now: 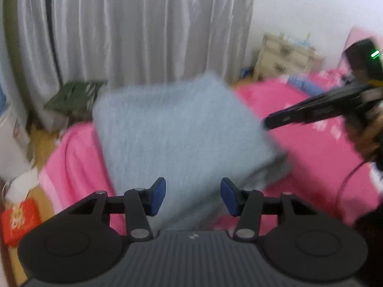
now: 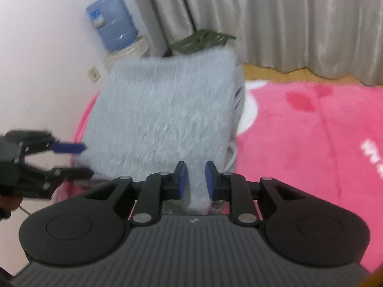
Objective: Fold clothes
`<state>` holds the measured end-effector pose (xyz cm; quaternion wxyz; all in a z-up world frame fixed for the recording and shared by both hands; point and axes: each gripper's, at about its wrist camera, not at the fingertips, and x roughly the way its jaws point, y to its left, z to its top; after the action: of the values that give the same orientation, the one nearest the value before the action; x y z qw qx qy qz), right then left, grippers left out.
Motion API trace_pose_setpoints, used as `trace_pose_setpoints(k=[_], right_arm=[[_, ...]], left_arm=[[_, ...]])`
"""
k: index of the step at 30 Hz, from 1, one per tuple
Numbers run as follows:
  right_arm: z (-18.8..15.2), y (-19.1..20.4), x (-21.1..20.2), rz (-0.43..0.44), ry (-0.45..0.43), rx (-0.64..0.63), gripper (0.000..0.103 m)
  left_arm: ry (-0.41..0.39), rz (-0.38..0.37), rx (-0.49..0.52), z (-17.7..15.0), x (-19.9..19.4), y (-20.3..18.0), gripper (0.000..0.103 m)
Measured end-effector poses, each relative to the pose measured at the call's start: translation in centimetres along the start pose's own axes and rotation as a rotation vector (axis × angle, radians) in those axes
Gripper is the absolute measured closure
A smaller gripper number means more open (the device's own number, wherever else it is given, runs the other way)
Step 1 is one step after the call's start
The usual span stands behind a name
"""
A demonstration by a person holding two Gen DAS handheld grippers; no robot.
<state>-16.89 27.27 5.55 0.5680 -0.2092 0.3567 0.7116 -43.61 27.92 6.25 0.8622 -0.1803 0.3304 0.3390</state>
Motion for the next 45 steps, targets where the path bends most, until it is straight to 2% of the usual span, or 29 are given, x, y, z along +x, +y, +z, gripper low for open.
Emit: trace_pose_setpoints(k=[4, 6, 8, 9, 11, 13, 17, 19, 21, 23, 24, 25, 29, 33, 35, 36, 37, 38, 40, 41, 43, 44, 45], right_arm=[[3.6, 0.0, 2.0, -0.012, -0.056, -0.042, 0.086], [4.8, -0.4, 4.4, -0.001, -0.059, -0.044, 0.084], [4.6, -0.9, 7.2, -0.053, -0.006, -0.072, 0.084], [4.5, -1.2, 7.1, -0.046, -0.005, -0.05, 0.084], [4.8, -1.6, 6.3, -0.033, 0.004, -0.002, 0.084], [5.4, -1.3, 5.2, -0.049, -0.002, -0.015, 0.083], [7.5, -1.6, 5.6, -0.002, -0.059, 0.01, 0.08], [8.6, -2.8, 8.0, 0.004, -0.035, 0.085, 0.079], [8.9, -3.9, 9.8, -0.002, -0.007, 0.148, 0.08], [9.1, -4.7, 10.2, 0.002, -0.006, 0.203, 0.08], [9.1, -4.6, 9.1, 0.007, -0.01, 0.212, 0.079], [9.0, -4.4, 7.8, 0.012, -0.015, 0.218, 0.078], [6.3, -1.1, 1.1, 0.104, 0.003, 0.073, 0.074], [3.4, 1.2, 0.6, 0.064, 0.044, -0.004, 0.069], [2.0, 2.3, 0.5, 0.042, 0.064, -0.041, 0.065], [1.3, 2.8, 0.4, 0.031, 0.074, -0.06, 0.064], [0.5, 3.4, 0.3, 0.021, 0.084, -0.078, 0.064], [-0.2, 4.0, 0.2, 0.01, 0.094, -0.097, 0.064], [-1.0, 4.8, -0.9, 0.001, 0.093, -0.128, 0.063], [-1.1, 4.8, -1.7, 0.017, 0.079, -0.131, 0.06], [-2.2, 4.4, -1.3, 0.038, 0.103, -0.102, 0.047], [-2.7, 4.2, -1.1, 0.049, 0.117, -0.086, 0.043], [-3.2, 4.1, -0.4, 0.024, 0.136, -0.073, 0.044]], left_arm=[[-0.101, 0.005, 0.0, 3.7, 2.2, 0.2, 0.048], [-0.064, 0.078, -0.034, 4.1, 5.7, 1.2, 0.047], [-0.021, 0.146, -0.046, 3.8, 8.4, 1.9, 0.054], [0.003, 0.175, -0.04, 3.3, 9.3, 2.1, 0.054], [-0.035, 0.174, 0.001, 2.7, 8.6, 1.4, 0.048], [-0.046, 0.172, 0.026, 3.1, 8.1, 1.0, 0.046], [-0.093, 0.151, 0.05, 5.4, 8.4, 1.2, 0.04], [-0.076, 0.21, 0.071, 7.0, 10.7, 1.2, 0.038], [-0.005, 0.262, 0.039, 7.9, 13.4, 2.2, 0.041], [-0.009, 0.264, -0.003, 8.4, 13.4, 2.3, 0.041], [-0.017, 0.261, -0.014, 8.7, 12.9, 2.2, 0.041], [-0.024, 0.259, -0.026, 8.9, 12.4, 2.0, 0.041], [-0.05, 0.182, -0.056, 8.3, 7.6, 1.6, 0.04], [-0.016, 0.145, -0.065, 6.1, 5.4, 0.5, 0.038], [0.045, 0.158, -0.081, 4.8, 6.2, 0.1, 0.039], [0.078, 0.174, -0.089, 4.3, 6.7, -0.1, 0.045], [0.112, 0.19, -0.096, 3.8, 7.2, -0.2, 0.045], [0.09, 0.206, -0.105, 3.6, 6.4, -0.5, 0.044], [0.037, 0.206, -0.115, 3.1, 4.6, -1.0, 0.035], [0.04, 0.212, -0.11, 2.7, 4.2, -1.4, 0.035], [0.053, 0.224, -0.115, 2.1, 4.3, -1.7, 0.033], [0.062, 0.228, -0.128, 1.9, 4.9, -1.7, 0.033], [0.071, 0.232, -0.14, 1.6, 5.4, -1.6, 0.031]])
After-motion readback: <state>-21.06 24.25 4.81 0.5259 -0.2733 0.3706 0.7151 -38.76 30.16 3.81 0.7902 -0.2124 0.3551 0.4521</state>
